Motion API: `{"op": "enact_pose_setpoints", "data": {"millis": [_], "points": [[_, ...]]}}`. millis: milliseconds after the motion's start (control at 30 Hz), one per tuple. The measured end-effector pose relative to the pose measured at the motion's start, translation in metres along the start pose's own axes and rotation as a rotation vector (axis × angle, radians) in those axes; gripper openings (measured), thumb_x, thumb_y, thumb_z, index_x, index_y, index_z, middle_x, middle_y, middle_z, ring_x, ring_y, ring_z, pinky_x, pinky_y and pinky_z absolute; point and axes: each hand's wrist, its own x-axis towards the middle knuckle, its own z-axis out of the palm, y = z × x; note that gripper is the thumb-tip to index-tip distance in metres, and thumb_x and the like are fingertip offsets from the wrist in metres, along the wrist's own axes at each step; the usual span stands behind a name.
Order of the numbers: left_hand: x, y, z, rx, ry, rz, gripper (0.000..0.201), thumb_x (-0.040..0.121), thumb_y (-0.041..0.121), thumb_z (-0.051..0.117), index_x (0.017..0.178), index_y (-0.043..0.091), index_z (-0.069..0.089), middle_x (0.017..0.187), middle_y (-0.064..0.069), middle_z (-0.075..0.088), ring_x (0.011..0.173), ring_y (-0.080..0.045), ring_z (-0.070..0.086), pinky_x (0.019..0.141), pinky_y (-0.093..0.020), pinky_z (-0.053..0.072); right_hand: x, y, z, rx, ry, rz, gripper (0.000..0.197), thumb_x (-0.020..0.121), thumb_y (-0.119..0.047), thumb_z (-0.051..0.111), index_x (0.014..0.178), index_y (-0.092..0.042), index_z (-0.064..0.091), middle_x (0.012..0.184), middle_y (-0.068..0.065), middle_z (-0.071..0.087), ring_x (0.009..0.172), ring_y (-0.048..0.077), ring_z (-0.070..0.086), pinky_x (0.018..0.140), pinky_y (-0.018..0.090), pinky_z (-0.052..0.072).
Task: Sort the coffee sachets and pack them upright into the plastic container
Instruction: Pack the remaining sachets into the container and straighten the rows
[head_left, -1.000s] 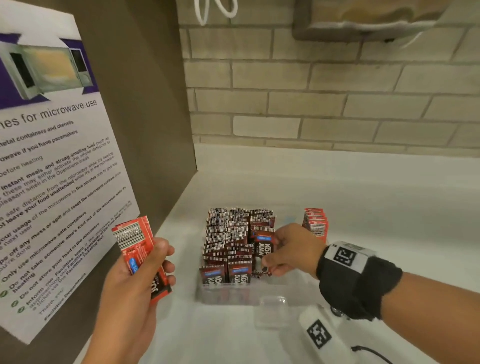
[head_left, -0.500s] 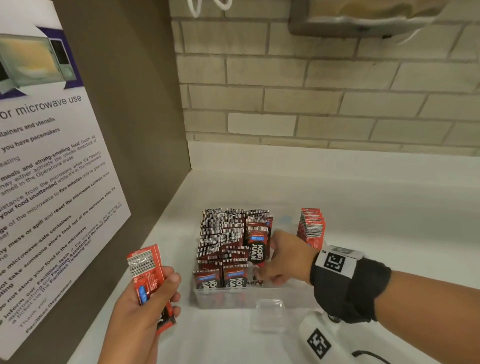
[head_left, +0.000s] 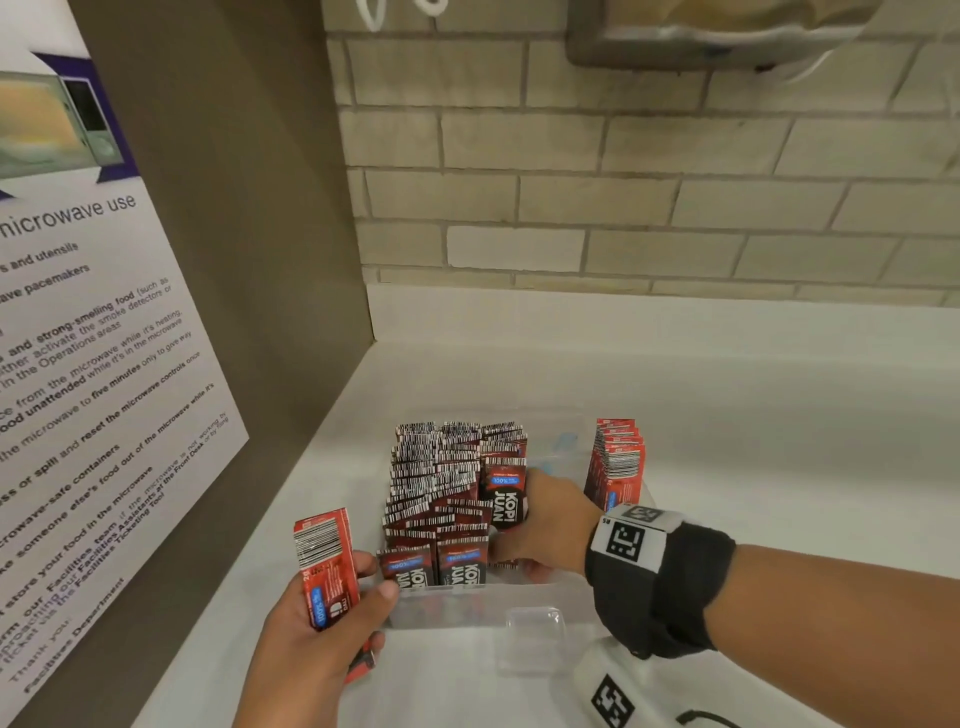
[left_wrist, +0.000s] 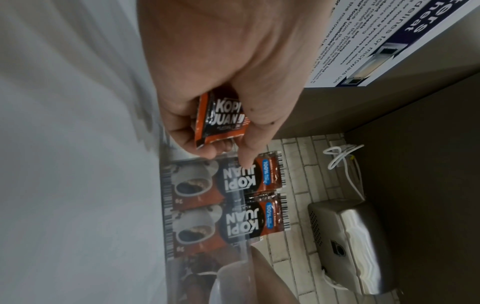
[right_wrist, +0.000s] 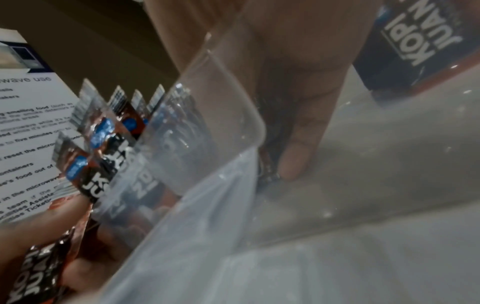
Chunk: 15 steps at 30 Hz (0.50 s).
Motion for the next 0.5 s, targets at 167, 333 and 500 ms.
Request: {"op": "enact_pose_setpoints", "data": {"millis": [167, 333, 500], "points": [[0.0026, -0.0034, -0.0022, 0.033, -0.002, 0.016, 0.021, 0.073, -0.001, 0.074, 0.089, 0.01, 0.065, 0.064, -0.009, 0.068, 0.061, -0.029, 0.056, 0.064, -0.034, 0.05, 0.0062, 0.0044, 0.0008, -0.064, 0.073, -0.008, 0.04, 0.076, -0.027, 0.073, 0.108, -0.013, 0.053, 0.09, 0.006, 0.067, 0.058, 0.018, 0.065, 0.049, 0.029, 0.057], [-0.0001, -0.0001, -0.001, 0.055, -0.01, 0.029, 0.019, 0.075, -0.001, 0.073, 0.087, 0.012, 0.065, 0.056, -0.004, 0.067, 0.06, -0.026, 0.056, 0.062, -0.033, 0.049, 0.0095, 0.0051, 0.0049, -0.131, 0.141, 0.009, 0.035, 0.08, -0.028, 0.066, 0.106, -0.01, 0.051, 0.092, 0.009, 0.066, 0.073, 0.025, 0.068, 0.057, 0.031, 0.057], [0.001, -0.0031, -0.0007, 0.062, 0.004, 0.021, 0.022, 0.073, 0.005, 0.076, 0.091, 0.013, 0.066, 0.057, -0.005, 0.066, 0.058, -0.027, 0.056, 0.062, -0.034, 0.049, 0.0078, 0.0052, 0.002, -0.12, 0.07, -0.016, 0.027, 0.084, -0.023, 0.064, 0.104, -0.007, 0.057, 0.085, 0.006, 0.067, 0.063, 0.016, 0.064, 0.057, 0.023, 0.054]]}}
